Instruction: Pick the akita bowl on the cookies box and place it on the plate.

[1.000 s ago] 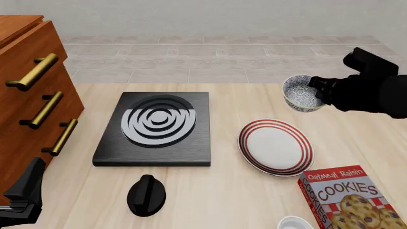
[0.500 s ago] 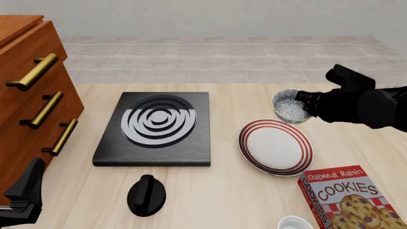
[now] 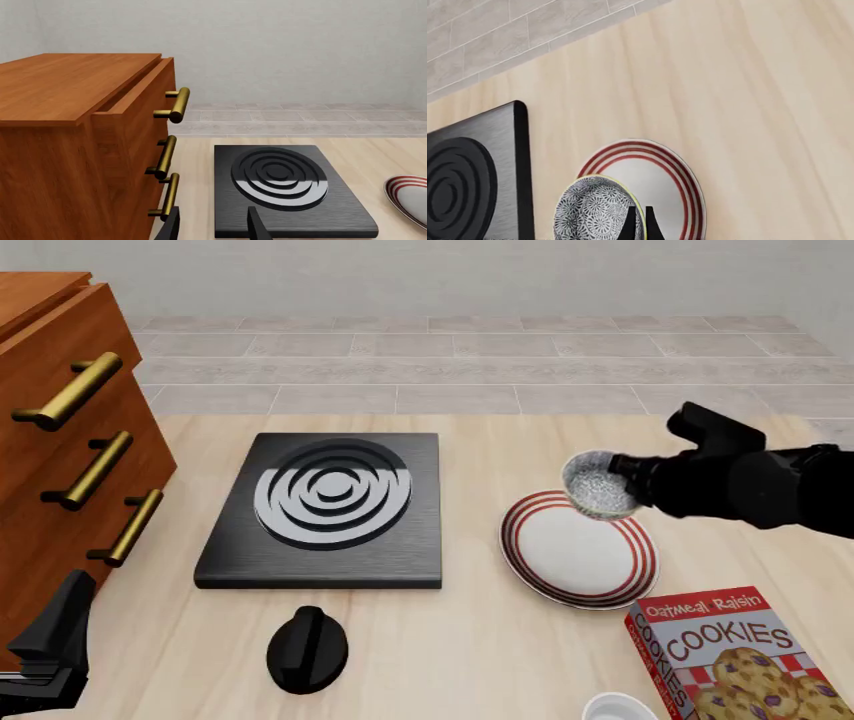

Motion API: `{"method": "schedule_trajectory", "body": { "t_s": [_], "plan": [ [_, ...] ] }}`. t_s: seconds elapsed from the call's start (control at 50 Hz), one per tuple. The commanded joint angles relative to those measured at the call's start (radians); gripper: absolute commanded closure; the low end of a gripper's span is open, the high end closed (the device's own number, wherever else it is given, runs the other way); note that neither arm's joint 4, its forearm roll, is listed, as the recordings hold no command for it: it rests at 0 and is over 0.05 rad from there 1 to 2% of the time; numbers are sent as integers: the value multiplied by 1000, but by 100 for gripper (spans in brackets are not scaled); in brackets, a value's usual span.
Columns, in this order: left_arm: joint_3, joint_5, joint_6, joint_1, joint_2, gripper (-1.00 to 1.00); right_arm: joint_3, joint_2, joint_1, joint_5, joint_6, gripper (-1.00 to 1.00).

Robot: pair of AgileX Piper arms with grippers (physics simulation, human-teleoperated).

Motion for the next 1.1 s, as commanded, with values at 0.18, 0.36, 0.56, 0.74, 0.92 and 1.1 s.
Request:
{"method": "schedule_trajectory", "body": {
  "t_s": [0.18,0.36,0.56,0.74,0.92,1.1],
  "plan": [
    [0,0,0,0,0,-100,15,35,7,-38,11,100],
    [0,0,0,0,0,-100,21,47,3,-50,12,100],
    [0,0,0,0,0,-100,17,66,3,-61,11,100],
    [0,0,0,0,0,-100,14,80,5,-66,14,100],
    [0,0,0,0,0,-100,13,91,2,-72,17,100],
    [0,0,0,0,0,-100,4,111,0,-76,12,100]
  ]
}}
